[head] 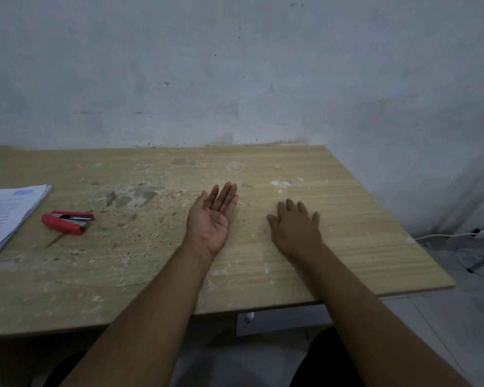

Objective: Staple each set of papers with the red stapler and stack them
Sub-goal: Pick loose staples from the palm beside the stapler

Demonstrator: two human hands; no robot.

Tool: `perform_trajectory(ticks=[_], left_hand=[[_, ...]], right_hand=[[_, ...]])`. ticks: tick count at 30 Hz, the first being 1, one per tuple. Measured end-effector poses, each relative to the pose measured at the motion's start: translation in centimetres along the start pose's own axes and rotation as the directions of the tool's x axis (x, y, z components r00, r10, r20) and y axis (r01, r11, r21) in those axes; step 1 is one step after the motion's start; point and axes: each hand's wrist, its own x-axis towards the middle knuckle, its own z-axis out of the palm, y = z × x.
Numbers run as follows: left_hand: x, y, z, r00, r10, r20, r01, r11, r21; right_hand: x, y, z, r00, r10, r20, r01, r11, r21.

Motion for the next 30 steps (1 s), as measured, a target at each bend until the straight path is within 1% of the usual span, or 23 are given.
perform_trajectory(ticks=[4, 7, 9, 10, 12, 14, 16, 18, 20, 22, 24, 27, 30], left_hand=[[-0.2, 0.0, 0.0, 1.0, 0.0, -0.001, 0.0, 1.0, -0.001], [-0.3, 0.1, 0.0, 1.0, -0.001, -0.003, 0.001, 1.0, -0.002], [-0.4, 0.1, 0.0, 1.0, 0.001, -0.008, -0.001, 1.0, 0.002], [-0.4, 0.0, 0.0, 1.0, 0.002, -0.012, -0.002, 1.0, 0.009], [-0.4, 0.0, 0.1, 1.0, 0.005, -0.019, -0.004, 1.0, 0.027], [-0.4, 0.0, 0.1, 1.0, 0.014, -0.027, -0.013, 0.999, 0.04], [-0.5, 0.0, 0.0, 0.999, 0.021, -0.029, -0.02, 0.999, 0.046], [-0.6, 0.0, 0.0, 0.999, 0.023, -0.032, -0.022, 0.998, 0.052], [-0.7, 0.0, 0.1, 0.999, 0.026, -0.034, -0.024, 0.998, 0.061], [-0.7, -0.1, 0.1, 0.999, 0.027, -0.035, -0.025, 0.998, 0.064], [-0.7, -0.1, 0.1, 0.999, 0.028, -0.041, -0.025, 0.998, 0.066], [-0.6, -0.1, 0.1, 0.998, 0.03, -0.05, -0.027, 0.998, 0.064], [-0.4, -0.1, 0.1, 0.998, 0.027, -0.061, -0.024, 0.998, 0.057]], right_hand=[[-0.7, -1.2, 0.7, 0.999, -0.028, 0.021, 0.028, 1.0, -0.011], [-0.7, -1.6, 0.7, 0.999, -0.022, 0.043, 0.022, 1.0, -0.005], [-0.6, -1.9, 0.6, 1.0, -0.013, 0.025, 0.013, 1.0, -0.005], [-0.6, -2.0, 0.5, 1.0, -0.011, -0.009, 0.011, 1.0, 0.001], [-0.4, -2.2, 0.2, 0.992, -0.003, -0.123, 0.006, 1.0, 0.027], [0.0, -2.5, 0.1, 0.973, 0.041, -0.225, -0.017, 0.994, 0.108], [0.7, -2.9, 0.4, 0.955, 0.079, -0.285, -0.023, 0.981, 0.194], [1.5, -3.4, 0.9, 0.945, 0.1, -0.313, -0.018, 0.967, 0.255], [2.4, -3.8, 1.1, 0.941, 0.116, -0.318, -0.007, 0.946, 0.325], [3.3, -4.0, 1.1, 0.946, 0.138, -0.294, -0.022, 0.93, 0.366], [4.2, -4.3, 1.2, 0.952, 0.149, -0.266, -0.039, 0.924, 0.38], [4.9, -4.5, 1.2, 0.954, 0.147, -0.26, -0.033, 0.916, 0.399], [5.4, -4.8, 0.9, 0.967, 0.128, -0.221, -0.034, 0.922, 0.386]])
